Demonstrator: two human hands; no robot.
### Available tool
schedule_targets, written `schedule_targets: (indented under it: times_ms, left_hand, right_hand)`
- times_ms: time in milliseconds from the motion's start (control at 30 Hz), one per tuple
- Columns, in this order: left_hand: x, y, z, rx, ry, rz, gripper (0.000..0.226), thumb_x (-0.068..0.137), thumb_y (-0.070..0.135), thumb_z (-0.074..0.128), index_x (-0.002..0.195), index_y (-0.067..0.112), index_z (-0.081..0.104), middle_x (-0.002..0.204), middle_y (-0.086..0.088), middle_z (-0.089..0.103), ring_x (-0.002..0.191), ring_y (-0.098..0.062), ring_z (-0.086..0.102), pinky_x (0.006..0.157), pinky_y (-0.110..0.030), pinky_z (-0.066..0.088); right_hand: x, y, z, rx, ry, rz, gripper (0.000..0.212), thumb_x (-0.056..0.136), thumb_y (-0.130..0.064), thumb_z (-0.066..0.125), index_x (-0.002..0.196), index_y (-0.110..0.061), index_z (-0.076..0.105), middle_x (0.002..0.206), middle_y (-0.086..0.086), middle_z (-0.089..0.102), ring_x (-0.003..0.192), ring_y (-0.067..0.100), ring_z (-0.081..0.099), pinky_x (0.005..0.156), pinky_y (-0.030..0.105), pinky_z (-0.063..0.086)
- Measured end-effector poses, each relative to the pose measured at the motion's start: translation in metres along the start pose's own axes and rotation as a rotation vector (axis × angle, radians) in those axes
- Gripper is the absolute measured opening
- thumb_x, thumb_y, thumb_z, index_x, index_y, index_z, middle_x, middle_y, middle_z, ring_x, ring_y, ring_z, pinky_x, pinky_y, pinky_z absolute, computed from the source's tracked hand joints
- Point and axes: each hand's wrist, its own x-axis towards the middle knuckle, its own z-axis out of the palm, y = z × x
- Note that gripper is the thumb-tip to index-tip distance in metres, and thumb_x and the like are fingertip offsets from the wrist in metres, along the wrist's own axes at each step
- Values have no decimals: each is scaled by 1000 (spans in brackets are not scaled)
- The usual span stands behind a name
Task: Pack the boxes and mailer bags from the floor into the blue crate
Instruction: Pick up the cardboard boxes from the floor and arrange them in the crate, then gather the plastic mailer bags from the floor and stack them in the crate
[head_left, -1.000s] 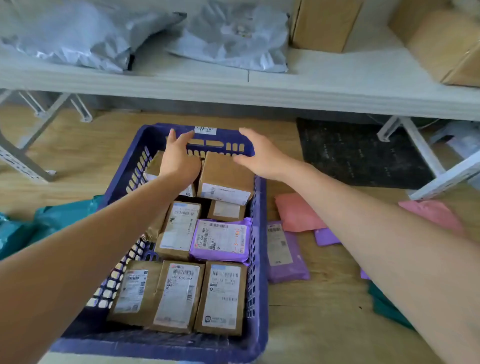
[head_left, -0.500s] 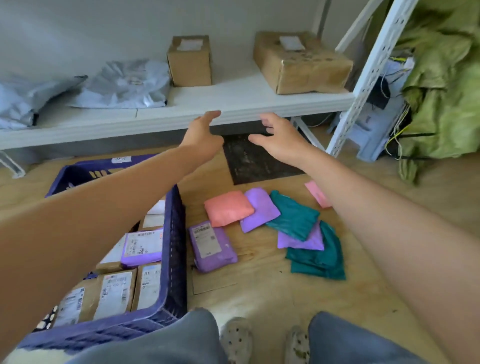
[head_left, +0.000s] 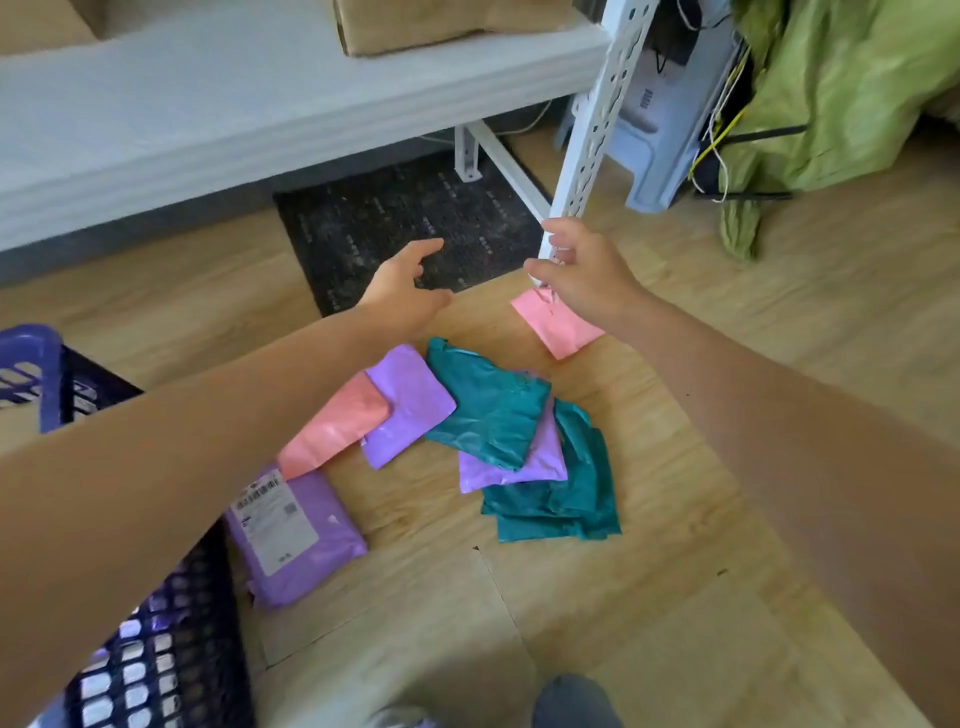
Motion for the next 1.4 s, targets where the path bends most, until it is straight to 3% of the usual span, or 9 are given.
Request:
schedule_targets:
  times_ms: [167,267,433,600,700,833,967,1267,1400]
  left_hand:
    - [-12,31,-4,4,-104,-200,59,88,2,59,141,15,39,109,-7,53,94,-15,52,63,-16,45]
    - [-20,66,-2,68,-206,-292,58,88,7,61,141,14,38,119,-4,52,98,-16,49,88,-32,49]
    - [3,109,31,91,-329,-467,59,90,13,60,143,17,34,118,4,44,104,-17,49,96,-40,48]
    - [57,115,123,-94,-233,-742,58,89,3,58,141,13,34,79,-7,51,62,-16,46,58,-29,40]
    - [86,108,171,-78,-218,-786,53,89,10,59,137,19,38,107,-15,57,79,-22,54,68,-34,48]
    - [135,82,210,-94,-231,-826,38,88,4,56,112,29,41,90,-1,53,76,-18,55,83,-39,52]
    - [181,32,233,-13,-199,-859,95,69,18,70,147,14,18,135,-12,41,116,-31,48,99,-43,43]
    - [238,-77,278,-158,-22,-978,51,90,19,57,135,2,40,108,-11,48,90,-26,50,57,-30,44]
    - [249,-82,282,-226,96,-966,28,90,21,59,110,2,53,95,-14,56,78,-23,55,57,-31,49]
  right_hand:
    - [7,-6,-50,38,-6,175,47,88,-19,64,131,-11,49,123,3,55,114,16,53,98,28,43]
    - [-1,-10,-82,41,-24,272,40,89,-12,61,128,-11,51,116,-1,53,107,13,53,78,9,44]
    - [11,12,-121,152,-62,442,47,89,-19,63,132,-10,47,134,9,54,121,26,53,102,38,43]
    - [49,65,-145,211,-169,535,49,92,-22,59,135,-5,43,138,14,50,123,28,51,102,33,40]
    - [71,108,-144,256,-214,595,51,92,-22,59,138,-8,41,142,12,47,129,26,47,106,35,38]
    - [99,169,-133,194,-292,591,55,94,-24,54,144,-13,35,148,5,40,134,20,41,108,29,34]
    - [124,225,-110,135,-350,589,55,94,-24,53,144,-14,34,149,3,38,134,19,40,105,27,33]
    - [208,325,-51,111,-237,531,53,87,-12,60,136,-14,42,141,4,42,129,23,45,107,39,40]
    - [221,337,-37,166,-152,557,52,86,-6,60,135,-12,43,139,8,40,127,23,44,106,32,40]
